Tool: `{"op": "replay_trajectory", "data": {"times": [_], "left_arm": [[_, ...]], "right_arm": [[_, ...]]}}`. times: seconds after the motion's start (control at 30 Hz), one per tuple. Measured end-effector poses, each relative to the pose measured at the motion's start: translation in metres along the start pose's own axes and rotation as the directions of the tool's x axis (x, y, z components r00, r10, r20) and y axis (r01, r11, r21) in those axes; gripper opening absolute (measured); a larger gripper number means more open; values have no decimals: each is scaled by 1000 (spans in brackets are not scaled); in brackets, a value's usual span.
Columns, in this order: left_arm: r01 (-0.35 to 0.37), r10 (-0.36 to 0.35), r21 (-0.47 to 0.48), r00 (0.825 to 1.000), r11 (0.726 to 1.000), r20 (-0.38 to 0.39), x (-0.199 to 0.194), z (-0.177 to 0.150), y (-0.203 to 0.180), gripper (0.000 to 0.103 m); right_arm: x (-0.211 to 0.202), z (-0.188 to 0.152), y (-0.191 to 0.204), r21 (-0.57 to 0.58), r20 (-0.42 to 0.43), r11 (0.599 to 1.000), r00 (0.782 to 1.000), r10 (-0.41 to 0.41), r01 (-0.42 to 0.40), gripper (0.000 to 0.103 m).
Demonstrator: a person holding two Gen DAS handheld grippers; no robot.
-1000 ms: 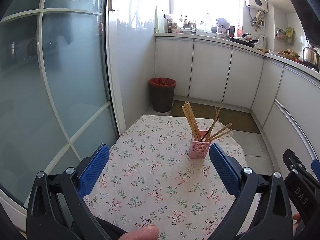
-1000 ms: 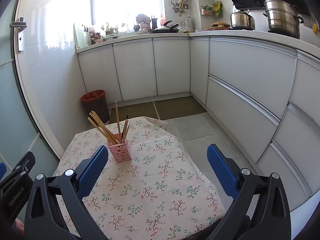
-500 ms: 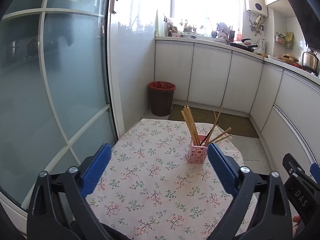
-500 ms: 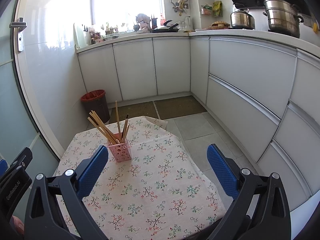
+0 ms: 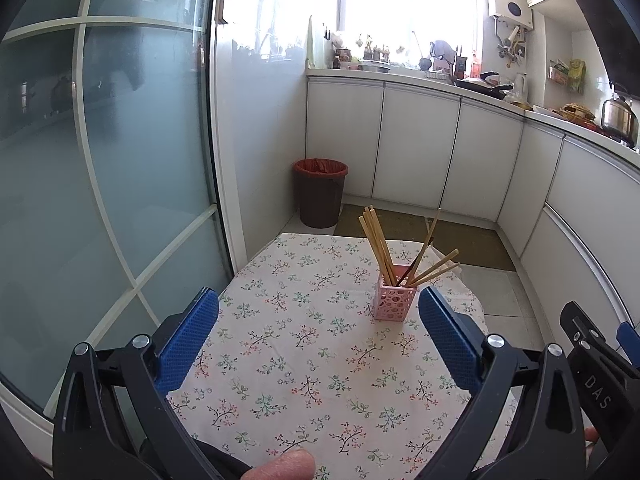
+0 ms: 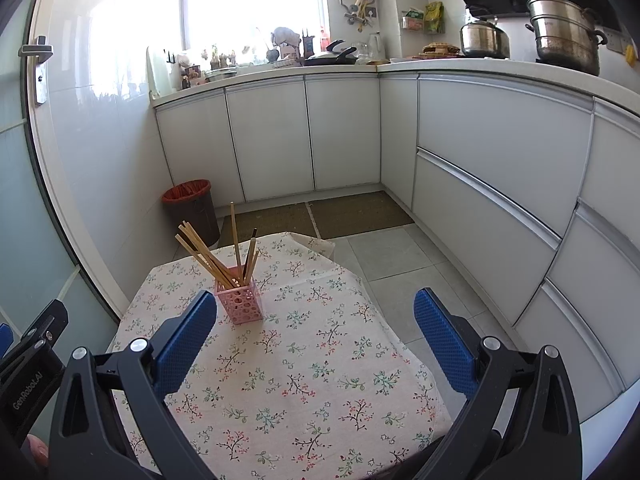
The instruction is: Organize utensils
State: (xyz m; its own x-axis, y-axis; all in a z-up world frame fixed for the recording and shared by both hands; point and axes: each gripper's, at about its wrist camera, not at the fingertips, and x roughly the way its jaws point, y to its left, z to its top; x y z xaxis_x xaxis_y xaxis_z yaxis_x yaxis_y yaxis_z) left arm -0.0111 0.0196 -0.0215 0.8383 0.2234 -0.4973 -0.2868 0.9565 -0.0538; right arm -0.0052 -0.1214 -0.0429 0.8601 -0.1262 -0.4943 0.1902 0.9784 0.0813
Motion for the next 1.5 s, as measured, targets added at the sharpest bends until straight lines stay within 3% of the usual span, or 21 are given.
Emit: {"op": "replay_trajectory", "data": {"times": [1.5], "left_arm": [[-5, 5, -6, 1000, 1000, -24, 3, -4, -1, 96]], "right_arm": [[0, 0, 1, 0, -7, 1000, 1000, 3, -3, 96]]}}
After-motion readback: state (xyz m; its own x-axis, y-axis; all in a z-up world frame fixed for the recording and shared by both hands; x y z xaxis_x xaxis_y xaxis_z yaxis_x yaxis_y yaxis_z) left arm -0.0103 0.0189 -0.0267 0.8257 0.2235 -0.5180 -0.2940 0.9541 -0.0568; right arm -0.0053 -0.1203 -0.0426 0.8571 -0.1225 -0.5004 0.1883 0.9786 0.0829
